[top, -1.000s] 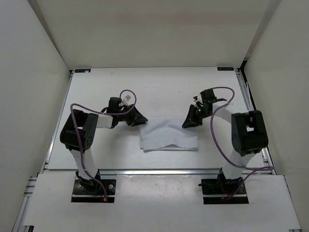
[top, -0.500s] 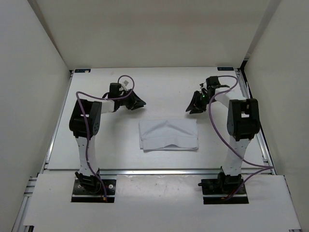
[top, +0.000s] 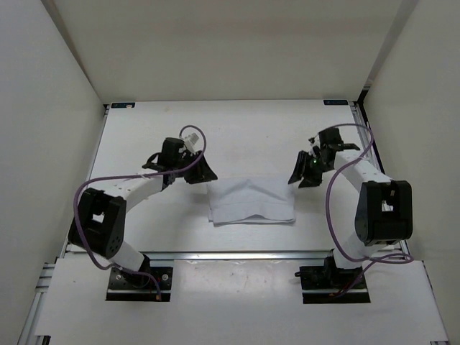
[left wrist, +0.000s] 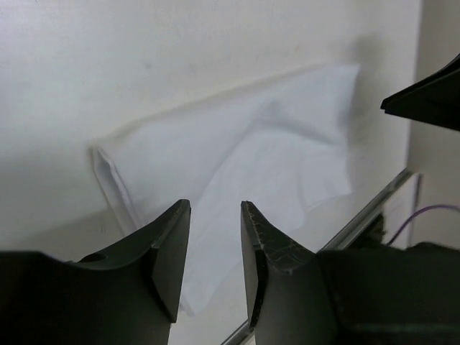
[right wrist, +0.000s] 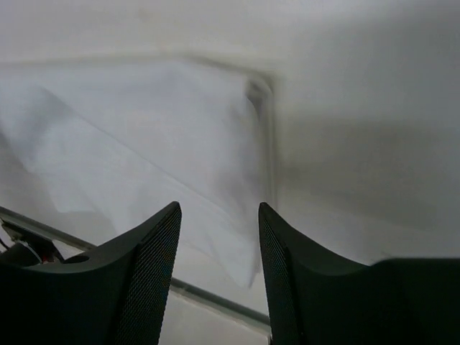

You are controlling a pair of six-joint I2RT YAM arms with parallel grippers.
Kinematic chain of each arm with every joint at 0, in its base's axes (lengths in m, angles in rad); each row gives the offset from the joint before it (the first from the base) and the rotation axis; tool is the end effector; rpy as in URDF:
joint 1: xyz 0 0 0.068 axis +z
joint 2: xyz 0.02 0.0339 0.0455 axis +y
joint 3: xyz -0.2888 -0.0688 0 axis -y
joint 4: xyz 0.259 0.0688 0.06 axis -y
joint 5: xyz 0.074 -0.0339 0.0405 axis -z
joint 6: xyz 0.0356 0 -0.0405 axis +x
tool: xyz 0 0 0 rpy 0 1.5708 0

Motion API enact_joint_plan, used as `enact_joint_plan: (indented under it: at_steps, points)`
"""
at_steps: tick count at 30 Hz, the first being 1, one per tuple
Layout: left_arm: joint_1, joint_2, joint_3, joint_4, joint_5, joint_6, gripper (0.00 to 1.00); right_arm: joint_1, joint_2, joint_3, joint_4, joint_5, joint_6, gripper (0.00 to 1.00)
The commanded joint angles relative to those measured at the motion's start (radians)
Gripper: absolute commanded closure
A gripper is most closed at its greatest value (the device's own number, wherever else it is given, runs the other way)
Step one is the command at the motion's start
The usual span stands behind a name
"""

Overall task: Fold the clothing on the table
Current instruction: Fold the skirt

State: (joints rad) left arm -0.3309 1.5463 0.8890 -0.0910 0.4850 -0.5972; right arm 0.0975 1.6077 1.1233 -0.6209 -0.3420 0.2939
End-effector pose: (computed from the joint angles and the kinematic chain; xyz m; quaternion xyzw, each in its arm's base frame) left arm 0.3085 -0.1235 0.2197 -0.0230 0.8947 -0.3705 0.2485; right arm 0.3333 0.0446 0.2385 0.0549 0.9581 0.2066 0.1908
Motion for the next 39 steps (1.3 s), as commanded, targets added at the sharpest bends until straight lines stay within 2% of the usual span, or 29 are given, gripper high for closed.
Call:
enact_joint_plan:
  at_steps: [1, 6, 12, 21, 28, 31, 34, 37, 39]
  points:
    - [-0.089, -0.031, -0.059, -0.167, -0.16, 0.126, 0.56, -0.005, -0.031, -0.133, -0.037, 0.034, -0.01, 0.47]
    - [-0.141, -0.012, -0.102, -0.159, -0.253, 0.128, 0.59, -0.016, -0.061, -0.226, 0.015, 0.031, 0.017, 0.48]
    - [-0.172, 0.015, -0.059, -0.213, -0.43, 0.169, 0.54, -0.004, -0.074, -0.276, 0.042, 0.041, 0.034, 0.47]
    - [-0.253, 0.116, -0.041, -0.231, -0.484, 0.181, 0.55, -0.019, -0.086, -0.329, 0.104, 0.055, 0.062, 0.47]
    - [-0.244, 0.13, -0.064, -0.219, -0.465, 0.169, 0.56, 0.004, -0.046, -0.378, 0.291, -0.008, 0.119, 0.52]
    - [-0.246, 0.112, -0.073, -0.222, -0.46, 0.178, 0.57, -0.01, 0.004, -0.407, 0.391, -0.113, 0.166, 0.62]
    - [-0.244, 0.103, -0.088, -0.216, -0.441, 0.174, 0.56, -0.018, 0.035, -0.451, 0.533, -0.231, 0.231, 1.0]
    - [-0.253, 0.121, -0.079, -0.214, -0.415, 0.172, 0.57, -0.042, 0.018, -0.459, 0.524, -0.218, 0.226, 0.99]
    - [-0.269, 0.13, -0.064, -0.207, -0.388, 0.171, 0.56, -0.062, -0.017, -0.448, 0.454, -0.187, 0.199, 1.0]
